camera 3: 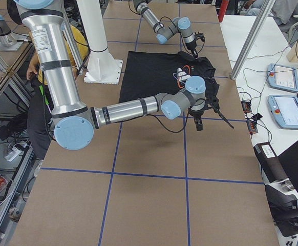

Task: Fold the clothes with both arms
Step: 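Fold the sleeve nearest the left gripper inward onto the shirt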

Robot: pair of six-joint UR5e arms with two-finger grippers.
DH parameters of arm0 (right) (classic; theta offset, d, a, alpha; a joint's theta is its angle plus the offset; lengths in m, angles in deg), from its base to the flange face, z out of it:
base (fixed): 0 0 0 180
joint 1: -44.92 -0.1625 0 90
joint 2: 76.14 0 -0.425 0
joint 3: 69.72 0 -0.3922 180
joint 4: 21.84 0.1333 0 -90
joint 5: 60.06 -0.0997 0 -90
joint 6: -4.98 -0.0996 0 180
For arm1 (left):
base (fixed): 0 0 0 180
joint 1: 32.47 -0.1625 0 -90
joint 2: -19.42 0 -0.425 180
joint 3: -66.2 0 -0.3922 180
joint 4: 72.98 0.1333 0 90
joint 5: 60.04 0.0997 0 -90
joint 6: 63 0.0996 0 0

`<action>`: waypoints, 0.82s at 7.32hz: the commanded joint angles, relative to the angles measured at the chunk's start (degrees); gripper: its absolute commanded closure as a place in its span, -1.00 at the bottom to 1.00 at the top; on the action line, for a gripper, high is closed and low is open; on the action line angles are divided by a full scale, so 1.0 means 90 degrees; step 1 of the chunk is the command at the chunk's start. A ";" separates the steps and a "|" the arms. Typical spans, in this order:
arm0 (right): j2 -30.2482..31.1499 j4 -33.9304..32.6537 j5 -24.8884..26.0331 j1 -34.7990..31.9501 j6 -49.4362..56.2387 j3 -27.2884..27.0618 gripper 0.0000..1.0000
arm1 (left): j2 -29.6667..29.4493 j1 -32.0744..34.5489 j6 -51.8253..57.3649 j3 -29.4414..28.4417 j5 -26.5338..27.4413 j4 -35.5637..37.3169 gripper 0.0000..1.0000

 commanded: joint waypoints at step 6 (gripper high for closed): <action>0.0008 0.0009 0.0000 0.0007 -0.0017 -0.0008 -1.00 | -0.0229 -0.0002 -0.0219 -0.0146 -0.0018 0.0202 -0.35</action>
